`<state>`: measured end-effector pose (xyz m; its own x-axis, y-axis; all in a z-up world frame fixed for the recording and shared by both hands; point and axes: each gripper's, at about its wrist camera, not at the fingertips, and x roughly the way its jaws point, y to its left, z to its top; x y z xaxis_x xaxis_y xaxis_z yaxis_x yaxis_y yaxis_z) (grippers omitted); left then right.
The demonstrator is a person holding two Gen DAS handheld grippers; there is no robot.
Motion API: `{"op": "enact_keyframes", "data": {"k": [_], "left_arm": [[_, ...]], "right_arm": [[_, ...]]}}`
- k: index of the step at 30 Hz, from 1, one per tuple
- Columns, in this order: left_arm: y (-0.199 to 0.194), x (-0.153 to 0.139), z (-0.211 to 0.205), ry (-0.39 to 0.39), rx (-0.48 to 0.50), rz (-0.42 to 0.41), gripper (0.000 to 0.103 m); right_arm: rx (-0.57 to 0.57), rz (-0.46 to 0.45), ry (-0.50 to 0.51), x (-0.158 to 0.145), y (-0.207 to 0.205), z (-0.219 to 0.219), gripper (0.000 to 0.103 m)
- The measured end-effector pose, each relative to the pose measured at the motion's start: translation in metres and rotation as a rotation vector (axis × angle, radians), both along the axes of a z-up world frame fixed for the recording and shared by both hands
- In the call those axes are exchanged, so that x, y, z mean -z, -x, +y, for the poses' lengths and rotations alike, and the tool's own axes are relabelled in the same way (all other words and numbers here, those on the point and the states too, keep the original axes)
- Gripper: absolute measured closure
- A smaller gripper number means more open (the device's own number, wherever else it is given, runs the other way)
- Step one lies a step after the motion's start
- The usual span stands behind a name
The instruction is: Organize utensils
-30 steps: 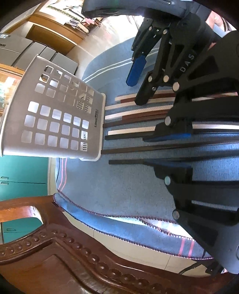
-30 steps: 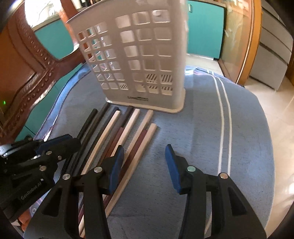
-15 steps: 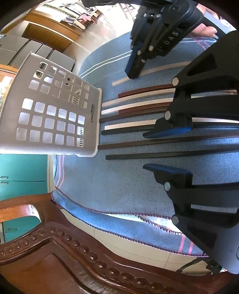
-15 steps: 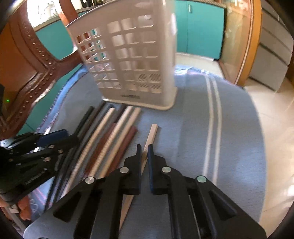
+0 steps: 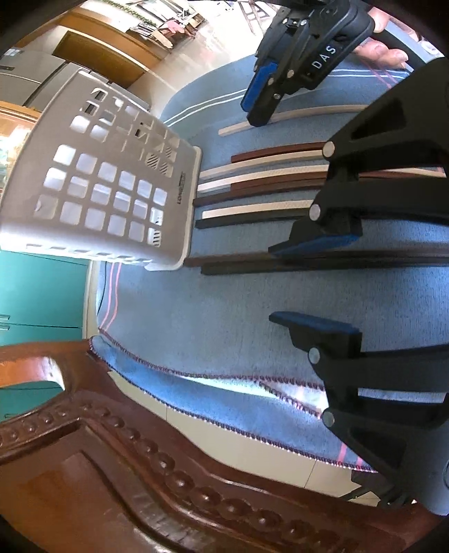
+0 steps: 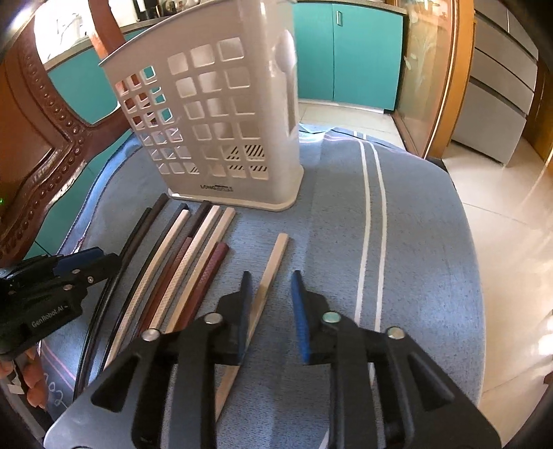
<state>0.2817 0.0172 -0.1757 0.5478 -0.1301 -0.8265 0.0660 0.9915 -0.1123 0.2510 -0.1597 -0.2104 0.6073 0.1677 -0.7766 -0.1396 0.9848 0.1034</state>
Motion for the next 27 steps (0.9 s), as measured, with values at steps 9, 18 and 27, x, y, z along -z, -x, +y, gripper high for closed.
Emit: {"op": "enact_keyframes", "data": {"k": [9, 18, 27], "left_arm": [[-0.01, 0.009, -0.015, -0.058, 0.018, 0.007, 0.066], [-0.005, 0.009, -0.027, -0.058, 0.051, -0.018, 0.09], [0.006, -0.009, -0.023, 0.02, 0.06, -0.057, 0.09]], "right_arm": [[-0.005, 0.011, 0.006, 0.004, 0.0, 0.002, 0.071], [-0.009, 0.009, 0.02, 0.005, 0.001, 0.005, 0.07], [-0.011, -0.005, 0.043, 0.007, 0.002, 0.012, 0.066]]}}
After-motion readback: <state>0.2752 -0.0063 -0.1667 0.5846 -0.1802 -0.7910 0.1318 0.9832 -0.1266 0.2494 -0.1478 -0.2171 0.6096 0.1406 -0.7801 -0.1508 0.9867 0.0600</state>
